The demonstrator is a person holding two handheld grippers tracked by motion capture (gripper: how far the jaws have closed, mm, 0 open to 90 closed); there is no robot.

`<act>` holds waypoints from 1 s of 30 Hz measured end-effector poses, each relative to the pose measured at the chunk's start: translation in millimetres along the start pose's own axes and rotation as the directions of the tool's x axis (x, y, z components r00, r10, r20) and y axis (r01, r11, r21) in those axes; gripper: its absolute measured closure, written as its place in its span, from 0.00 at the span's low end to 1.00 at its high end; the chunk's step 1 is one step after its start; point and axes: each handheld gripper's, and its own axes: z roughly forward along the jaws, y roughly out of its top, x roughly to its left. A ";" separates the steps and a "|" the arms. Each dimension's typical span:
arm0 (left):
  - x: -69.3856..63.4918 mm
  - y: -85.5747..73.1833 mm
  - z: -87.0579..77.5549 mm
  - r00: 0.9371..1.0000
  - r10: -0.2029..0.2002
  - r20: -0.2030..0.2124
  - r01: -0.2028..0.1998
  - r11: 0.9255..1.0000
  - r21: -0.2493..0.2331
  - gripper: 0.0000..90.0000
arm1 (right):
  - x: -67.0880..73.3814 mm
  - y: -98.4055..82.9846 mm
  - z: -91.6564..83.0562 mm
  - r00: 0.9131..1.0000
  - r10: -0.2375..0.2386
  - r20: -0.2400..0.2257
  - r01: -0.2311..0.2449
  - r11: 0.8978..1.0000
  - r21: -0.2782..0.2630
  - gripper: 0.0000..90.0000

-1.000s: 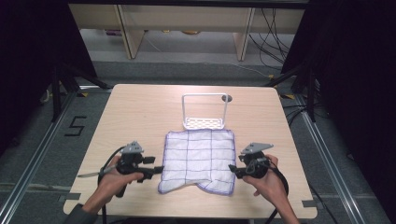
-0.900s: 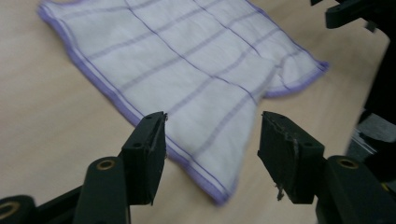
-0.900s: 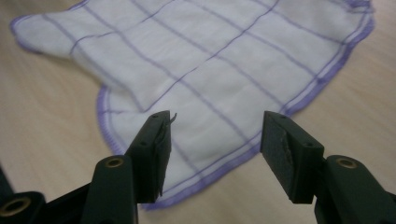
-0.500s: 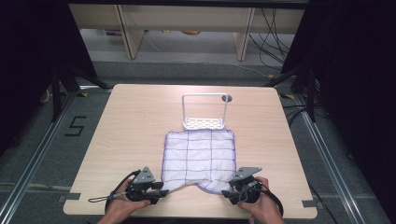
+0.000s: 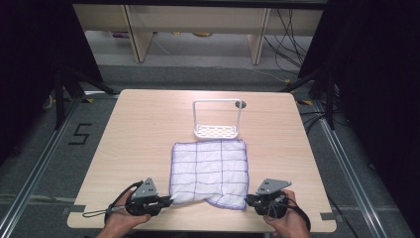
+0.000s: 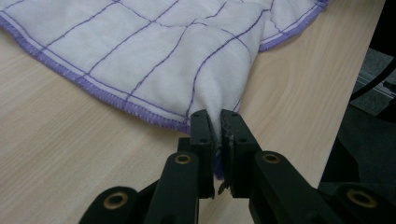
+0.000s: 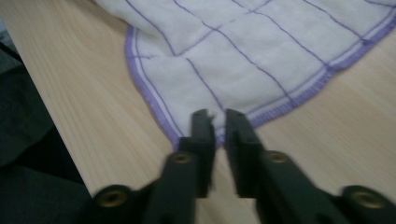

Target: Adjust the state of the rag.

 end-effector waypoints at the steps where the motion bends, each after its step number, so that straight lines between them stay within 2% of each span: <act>1: 0.5 -0.5 0.7 1.000 -0.001 -0.007 0.001 1.000 0.015 0.92 | 2.5 0.2 4.7 1.000 -0.016 0.005 0.016 1.000 -0.001 0.78; 3: -0.5 -1.2 1.3 1.000 -0.015 0.003 0.015 1.000 0.005 0.92 | 6.4 1.6 14.2 0.999 -0.051 0.001 0.051 0.999 0.011 0.73; 4: 1.2 -1.0 0.3 1.000 0.013 -0.002 -0.013 1.000 0.015 0.92 | 7.4 1.7 16.1 0.999 -0.050 -0.007 0.050 0.998 0.036 0.72; 6: 1.5 -1.4 0.1 1.000 0.010 0.000 -0.010 1.000 0.012 0.92 | 8.8 -0.3 22.0 0.998 -0.065 0.023 0.063 0.996 0.057 0.72; 8: 1.2 -1.5 0.5 1.000 0.003 0.002 -0.003 1.000 0.005 0.92 | 6.2 -0.7 23.1 0.996 -0.092 -0.004 0.092 0.994 0.058 0.85; 9: 1.5 -1.6 0.1 1.000 0.008 0.000 -0.008 1.000 0.011 0.92 | 8.0 -1.6 22.1 0.997 -0.078 0.013 0.077 0.995 0.057 0.91; 10: 1.1 -2.0 -0.3 1.000 0.007 0.001 -0.007 1.000 0.011 0.92 | 8.0 -2.3 21.6 0.996 -0.087 0.019 0.086 0.995 0.056 0.95; 11: 0.4 -2.4 -0.4 1.000 0.002 0.003 -0.002 1.000 0.002 0.92 | 7.1 -2.5 19.3 0.995 -0.100 0.016 0.099 0.992 0.076 0.96; 12: 0.7 -2.7 -2.1 1.000 0.011 0.000 -0.011 1.000 0.009 0.92 | 6.7 -3.6 17.8 0.994 -0.102 0.035 0.099 0.993 0.065 0.96; 13: 0.6 -3.0 -2.9 1.000 0.011 0.001 -0.011 1.000 0.007 0.92 | 5.6 -4.5 14.5 0.995 -0.099 0.023 0.097 0.993 0.065 0.97; 14: 1.9 -3.5 -4.8 0.999 0.033 -0.004 -0.033 0.999 0.022 0.92 | 3.8 -5.8 9.7 0.996 -0.092 0.021 0.090 0.994 0.068 0.97; 15: 0.1 -5.0 -4.3 1.000 0.017 -0.002 -0.017 1.000 0.009 0.92 | 2.3 -7.7 5.4 0.996 -0.084 0.025 0.083 0.995 0.055 0.97; 16: 0.0 -6.7 -4.3 1.000 0.020 0.002 -0.020 1.000 0.018 0.92 | 1.0 -9.8 0.9 0.996 -0.081 0.033 0.079 0.996 0.051 0.97; 17: -0.1 -7.9 -4.3 0.999 0.034 0.005 -0.034 0.999 0.040 0.92 | 1.0 -12.6 -2.3 0.997 -0.073 0.025 0.072 0.997 0.039 0.97; 20: -5.7 -11.4 -0.3 0.999 0.026 0.025 -0.027 0.998 0.057 0.91 | 6.4 -19.9 -7.9 0.998 -0.064 0.002 0.064 0.997 0.051 0.97; 21: -6.2 -11.6 -0.5 0.998 0.055 0.020 -0.057 0.995 0.081 0.90 | 8.6 -21.6 -8.5 0.998 -0.063 -0.004 0.063 0.996 0.062 0.97; 22: -7.5 -11.9 -0.3 0.998 0.059 0.027 -0.062 0.995 0.084 0.90 | 9.9 -23.8 -7.8 0.997 -0.077 -0.007 0.078 0.994 0.074 0.97; 23: -10.1 -12.8 0.7 0.999 0.035 0.033 -0.038 0.996 0.080 0.88 | 11.1 -25.5 -6.1 0.997 -0.070 -0.008 0.071 0.995 0.067 0.96; 24: -8.7 -12.6 -0.6 0.997 0.066 0.031 -0.069 0.993 0.096 0.85 | 10.3 -26.1 -6.4 0.997 -0.075 -0.022 0.076 0.994 0.081 0.96; 25: -10.3 -13.4 -1.3 0.999 0.031 0.027 -0.034 0.996 0.084 0.78 | 10.2 -26.7 -6.4 0.997 -0.075 -0.019 0.077 0.994 0.080 0.95; 26: -8.4 -12.8 -3.8 0.999 0.034 0.018 -0.035 0.996 0.081 0.67 | 10.8 -27.0 -6.3 0.999 -0.051 -0.019 0.052 0.996 0.072 0.91; 27: -6.8 -12.6 -6.0 1.000 -0.007 0.009 0.006 0.998 0.055 0.62 | 9.0 -26.4 -7.0 0.999 -0.048 -0.025 0.049 0.997 0.062 0.86; 29: -1.9 -11.1 -8.7 0.999 -0.047 0.002 0.047 0.999 0.022 0.54 | 5.9 -24.2 -9.4 0.999 -0.004 -0.032 0.005 0.999 0.034 0.76; 30: 1.3 -8.9 -10.9 0.997 -0.075 -0.017 0.075 0.997 0.010 0.50 | 3.7 -22.4 -9.7 1.000 -0.007 -0.026 0.007 1.000 0.014 0.73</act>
